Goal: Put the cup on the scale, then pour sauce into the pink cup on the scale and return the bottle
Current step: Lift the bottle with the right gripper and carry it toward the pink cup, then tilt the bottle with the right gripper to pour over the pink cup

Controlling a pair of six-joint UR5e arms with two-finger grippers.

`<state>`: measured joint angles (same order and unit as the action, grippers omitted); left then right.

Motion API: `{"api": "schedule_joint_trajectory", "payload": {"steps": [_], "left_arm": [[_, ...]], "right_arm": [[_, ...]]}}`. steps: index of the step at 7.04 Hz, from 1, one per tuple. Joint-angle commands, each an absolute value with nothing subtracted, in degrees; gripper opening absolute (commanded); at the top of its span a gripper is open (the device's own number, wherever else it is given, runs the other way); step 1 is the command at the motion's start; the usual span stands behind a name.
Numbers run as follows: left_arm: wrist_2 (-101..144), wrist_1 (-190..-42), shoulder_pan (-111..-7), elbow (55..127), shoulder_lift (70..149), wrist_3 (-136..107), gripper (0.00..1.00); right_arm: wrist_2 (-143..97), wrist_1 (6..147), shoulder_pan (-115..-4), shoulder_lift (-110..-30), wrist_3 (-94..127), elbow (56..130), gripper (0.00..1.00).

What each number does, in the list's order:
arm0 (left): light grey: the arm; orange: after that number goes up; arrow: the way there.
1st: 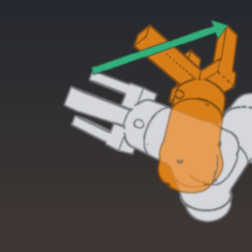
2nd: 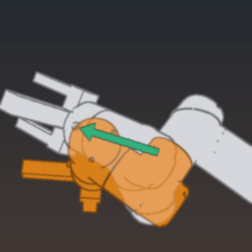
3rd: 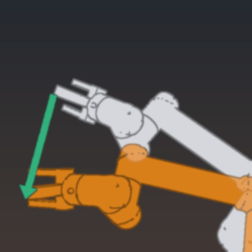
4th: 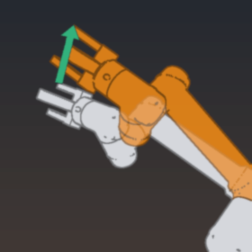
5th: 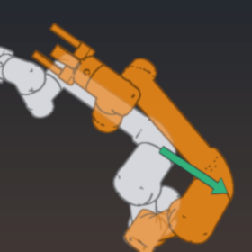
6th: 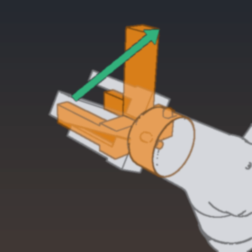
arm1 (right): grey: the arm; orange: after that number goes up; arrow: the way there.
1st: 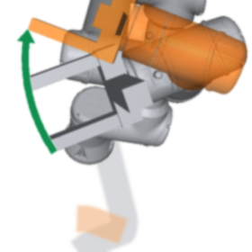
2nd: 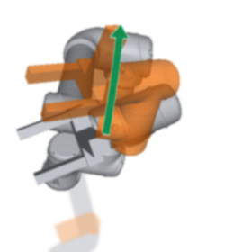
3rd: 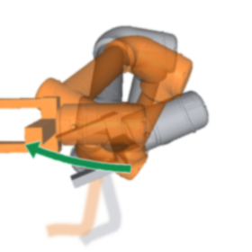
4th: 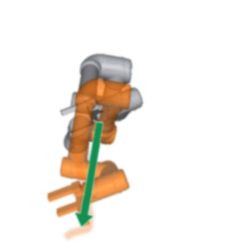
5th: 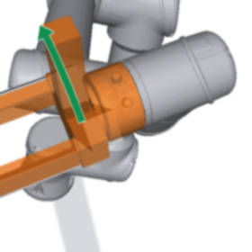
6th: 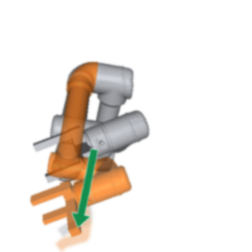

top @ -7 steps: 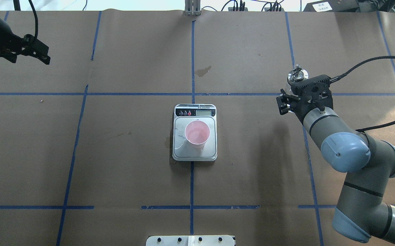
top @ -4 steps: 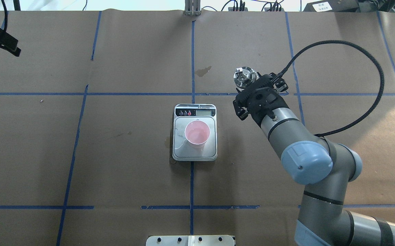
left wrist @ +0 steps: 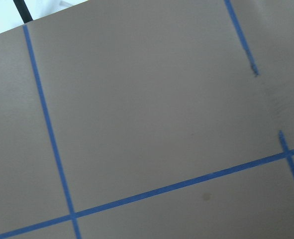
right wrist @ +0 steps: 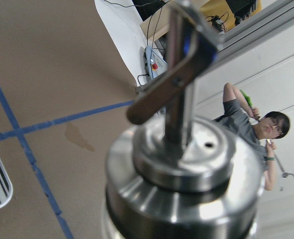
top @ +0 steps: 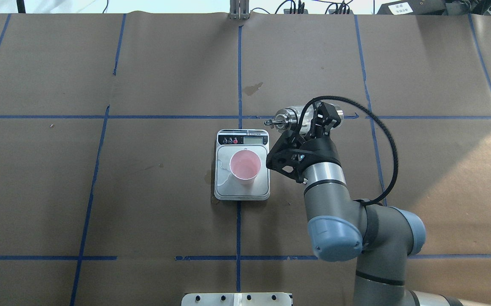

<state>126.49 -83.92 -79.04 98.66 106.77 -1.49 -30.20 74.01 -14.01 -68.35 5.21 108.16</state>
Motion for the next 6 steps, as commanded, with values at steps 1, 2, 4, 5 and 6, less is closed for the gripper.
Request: {"api": "schedule_joint_trajectory", "payload": {"steps": [1,2,4,5,6], "left_arm": [[126.47,-84.02,-79.45,97.04,106.7,-0.26,1.0],[126.47,-85.68,-79.45,95.81,106.61,-0.35,1.0],[126.56,-87.36,-79.45,94.22,106.61,-0.26,1.0],[126.56,-87.36,-79.45,94.22,106.61,-0.26,1.0],[126.56,-87.36,-79.45,94.22,106.09,-0.26,1.0]], "right_arm": [[-18.34,84.42,-10.83,-67.24,2.13,106.27,0.0],[-16.45,85.07,-10.46,-67.32,-3.29,105.22,0.0],[-12.85,85.08,-10.37,-67.06,-16.3,104.94,0.0],[-12.83,85.08,-10.37,-67.06,-18.87,104.85,0.0],[-12.14,85.08,-10.28,-66.97,-22.46,104.85,0.0]]}}
